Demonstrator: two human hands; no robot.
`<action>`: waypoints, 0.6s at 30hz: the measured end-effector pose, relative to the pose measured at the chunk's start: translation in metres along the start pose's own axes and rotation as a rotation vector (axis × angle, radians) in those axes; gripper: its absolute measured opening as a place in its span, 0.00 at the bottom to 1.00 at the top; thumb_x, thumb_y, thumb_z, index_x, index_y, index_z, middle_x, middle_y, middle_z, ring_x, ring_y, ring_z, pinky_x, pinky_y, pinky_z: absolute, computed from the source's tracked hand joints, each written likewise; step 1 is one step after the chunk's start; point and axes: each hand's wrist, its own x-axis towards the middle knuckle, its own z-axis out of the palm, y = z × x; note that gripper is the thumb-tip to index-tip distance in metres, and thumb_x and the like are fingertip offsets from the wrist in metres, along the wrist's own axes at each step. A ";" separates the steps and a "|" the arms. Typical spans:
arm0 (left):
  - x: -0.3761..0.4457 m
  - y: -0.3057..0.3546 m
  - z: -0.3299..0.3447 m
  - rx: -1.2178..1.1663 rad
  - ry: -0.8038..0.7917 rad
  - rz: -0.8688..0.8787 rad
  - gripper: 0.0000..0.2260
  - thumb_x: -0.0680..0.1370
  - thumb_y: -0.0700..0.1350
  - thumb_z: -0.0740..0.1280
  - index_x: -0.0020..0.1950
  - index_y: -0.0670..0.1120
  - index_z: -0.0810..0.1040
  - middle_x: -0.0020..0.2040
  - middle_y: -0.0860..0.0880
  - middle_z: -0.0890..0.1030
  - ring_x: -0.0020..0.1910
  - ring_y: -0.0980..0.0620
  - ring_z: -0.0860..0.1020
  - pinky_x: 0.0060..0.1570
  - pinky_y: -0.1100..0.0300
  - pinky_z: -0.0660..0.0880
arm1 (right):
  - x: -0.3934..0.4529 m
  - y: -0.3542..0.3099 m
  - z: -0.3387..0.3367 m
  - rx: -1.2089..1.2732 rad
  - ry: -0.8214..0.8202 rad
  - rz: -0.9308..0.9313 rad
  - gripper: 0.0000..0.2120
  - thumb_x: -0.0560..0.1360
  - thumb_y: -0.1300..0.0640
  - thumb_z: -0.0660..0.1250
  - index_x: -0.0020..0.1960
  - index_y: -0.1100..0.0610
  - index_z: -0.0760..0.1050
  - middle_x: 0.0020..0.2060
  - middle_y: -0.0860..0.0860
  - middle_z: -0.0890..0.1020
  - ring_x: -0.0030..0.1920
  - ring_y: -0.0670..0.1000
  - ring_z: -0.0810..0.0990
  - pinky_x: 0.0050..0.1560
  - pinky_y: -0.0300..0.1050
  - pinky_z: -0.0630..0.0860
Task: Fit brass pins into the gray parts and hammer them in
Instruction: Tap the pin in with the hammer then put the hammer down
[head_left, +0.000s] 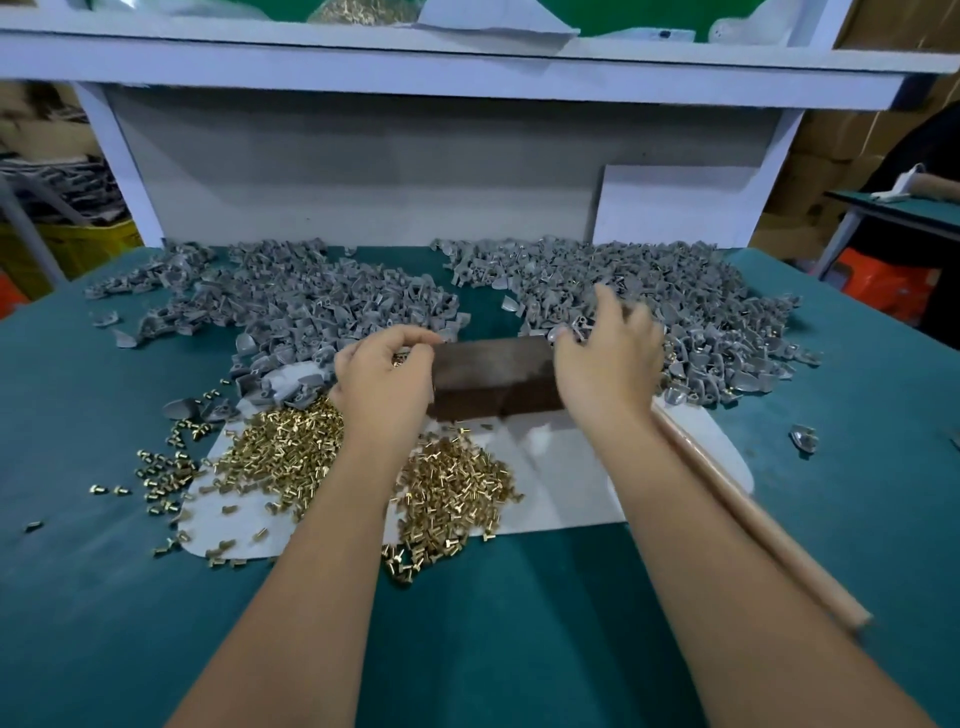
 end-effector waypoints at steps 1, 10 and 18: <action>0.002 -0.001 -0.002 0.004 0.013 -0.009 0.10 0.78 0.46 0.65 0.43 0.61 0.82 0.62 0.49 0.76 0.61 0.39 0.74 0.61 0.41 0.74 | -0.010 -0.001 0.006 0.002 -0.001 -0.059 0.24 0.76 0.51 0.64 0.71 0.49 0.64 0.66 0.53 0.68 0.66 0.54 0.64 0.67 0.53 0.62; 0.009 -0.011 -0.017 0.005 0.109 -0.014 0.17 0.78 0.35 0.60 0.48 0.56 0.81 0.39 0.51 0.81 0.22 0.56 0.71 0.28 0.58 0.72 | -0.052 -0.013 0.017 -0.011 -0.026 -0.463 0.15 0.75 0.56 0.64 0.62 0.52 0.74 0.54 0.50 0.74 0.57 0.51 0.69 0.59 0.47 0.65; 0.021 -0.021 -0.044 0.822 0.055 0.000 0.26 0.73 0.41 0.64 0.72 0.53 0.72 0.69 0.45 0.75 0.73 0.42 0.65 0.74 0.39 0.55 | -0.068 -0.020 0.013 0.068 -0.365 -0.700 0.12 0.78 0.49 0.62 0.59 0.50 0.78 0.47 0.46 0.78 0.49 0.47 0.76 0.43 0.44 0.74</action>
